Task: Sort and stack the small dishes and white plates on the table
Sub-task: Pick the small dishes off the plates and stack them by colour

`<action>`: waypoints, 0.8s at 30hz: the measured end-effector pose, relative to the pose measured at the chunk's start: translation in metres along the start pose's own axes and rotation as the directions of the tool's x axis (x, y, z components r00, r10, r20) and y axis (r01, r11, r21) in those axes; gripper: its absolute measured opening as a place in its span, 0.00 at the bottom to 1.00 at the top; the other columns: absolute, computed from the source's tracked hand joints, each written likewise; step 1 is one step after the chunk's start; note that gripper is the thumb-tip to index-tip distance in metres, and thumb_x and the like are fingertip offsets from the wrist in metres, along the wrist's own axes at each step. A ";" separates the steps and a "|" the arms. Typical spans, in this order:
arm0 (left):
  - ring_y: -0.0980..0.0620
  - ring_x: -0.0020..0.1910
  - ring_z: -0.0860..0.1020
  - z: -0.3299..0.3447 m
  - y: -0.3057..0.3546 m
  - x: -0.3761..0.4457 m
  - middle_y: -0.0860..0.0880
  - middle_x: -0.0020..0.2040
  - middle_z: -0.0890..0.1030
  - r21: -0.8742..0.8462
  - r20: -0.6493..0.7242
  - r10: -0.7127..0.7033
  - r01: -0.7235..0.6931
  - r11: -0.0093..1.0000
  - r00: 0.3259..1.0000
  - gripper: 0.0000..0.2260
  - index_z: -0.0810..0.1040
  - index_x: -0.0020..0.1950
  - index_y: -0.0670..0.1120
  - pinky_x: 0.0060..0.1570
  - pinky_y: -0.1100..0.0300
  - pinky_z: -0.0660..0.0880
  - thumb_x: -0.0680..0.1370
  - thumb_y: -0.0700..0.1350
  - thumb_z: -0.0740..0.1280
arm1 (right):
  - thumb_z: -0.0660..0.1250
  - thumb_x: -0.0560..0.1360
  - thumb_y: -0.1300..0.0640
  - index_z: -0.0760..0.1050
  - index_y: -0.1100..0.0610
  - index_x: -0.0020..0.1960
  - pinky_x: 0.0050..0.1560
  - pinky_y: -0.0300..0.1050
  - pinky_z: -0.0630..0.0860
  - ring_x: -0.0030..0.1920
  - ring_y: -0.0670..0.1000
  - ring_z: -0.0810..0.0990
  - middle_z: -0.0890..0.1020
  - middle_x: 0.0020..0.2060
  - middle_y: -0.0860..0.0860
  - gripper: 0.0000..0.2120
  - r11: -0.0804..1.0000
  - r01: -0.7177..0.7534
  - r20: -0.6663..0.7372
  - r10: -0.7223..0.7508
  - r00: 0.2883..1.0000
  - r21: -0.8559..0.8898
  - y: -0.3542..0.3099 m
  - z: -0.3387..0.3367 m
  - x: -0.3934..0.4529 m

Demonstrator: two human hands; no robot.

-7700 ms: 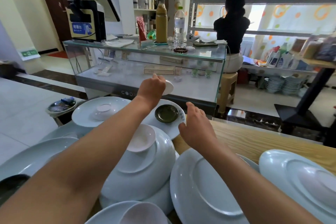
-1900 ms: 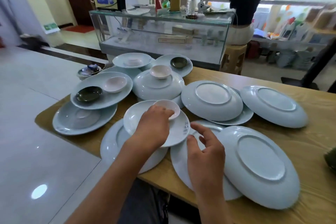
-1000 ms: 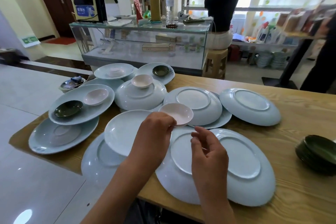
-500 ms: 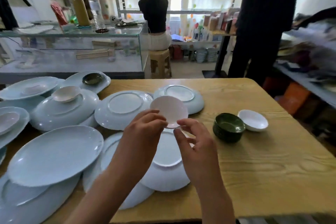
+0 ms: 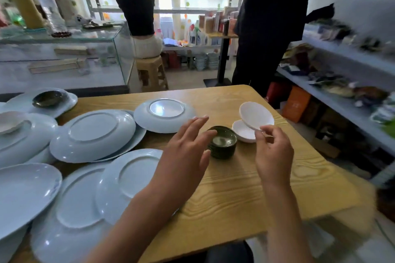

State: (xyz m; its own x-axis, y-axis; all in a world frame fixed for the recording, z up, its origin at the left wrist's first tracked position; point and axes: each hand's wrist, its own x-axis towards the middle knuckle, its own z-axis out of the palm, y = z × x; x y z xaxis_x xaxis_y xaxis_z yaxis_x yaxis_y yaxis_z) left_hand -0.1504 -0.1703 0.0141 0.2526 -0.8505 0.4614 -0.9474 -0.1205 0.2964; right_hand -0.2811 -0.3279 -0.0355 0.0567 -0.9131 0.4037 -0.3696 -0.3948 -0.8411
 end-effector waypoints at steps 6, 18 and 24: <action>0.54 0.75 0.59 0.010 0.000 0.001 0.54 0.76 0.61 -0.041 0.020 -0.022 0.023 0.999 1.000 0.25 0.64 0.75 0.53 0.67 0.63 0.56 0.78 0.46 0.66 | 0.65 0.78 0.56 0.77 0.54 0.54 0.43 0.40 0.66 0.42 0.48 0.73 0.77 0.51 0.53 0.06 0.972 -0.052 0.038 0.062 0.997 -0.227 0.030 0.022 0.021; 0.51 0.72 0.65 -0.006 -0.029 -0.004 0.53 0.74 0.67 0.018 0.036 -0.046 0.045 0.999 0.998 0.25 0.66 0.74 0.52 0.67 0.58 0.63 0.78 0.48 0.67 | 0.63 0.77 0.62 0.78 0.55 0.63 0.54 0.46 0.72 0.59 0.56 0.76 0.76 0.61 0.54 0.16 0.944 -0.076 0.102 0.114 0.988 -0.320 0.028 0.031 0.019; 0.49 0.69 0.69 -0.041 -0.066 -0.020 0.52 0.71 0.70 0.043 0.018 -0.111 0.110 0.993 0.994 0.25 0.69 0.72 0.52 0.64 0.54 0.69 0.76 0.48 0.70 | 0.61 0.76 0.63 0.76 0.53 0.66 0.53 0.49 0.72 0.59 0.59 0.75 0.73 0.61 0.56 0.20 0.912 -0.112 0.102 0.165 0.981 -0.395 0.005 0.035 0.019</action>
State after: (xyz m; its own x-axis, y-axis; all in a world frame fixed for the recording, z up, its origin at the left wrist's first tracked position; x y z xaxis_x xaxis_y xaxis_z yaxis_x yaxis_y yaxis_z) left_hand -0.0852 -0.1245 0.0196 0.3528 -0.8407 0.4107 -0.9213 -0.2354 0.3095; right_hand -0.2494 -0.3506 -0.0442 0.0890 -0.9712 0.2209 -0.7099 -0.2174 -0.6699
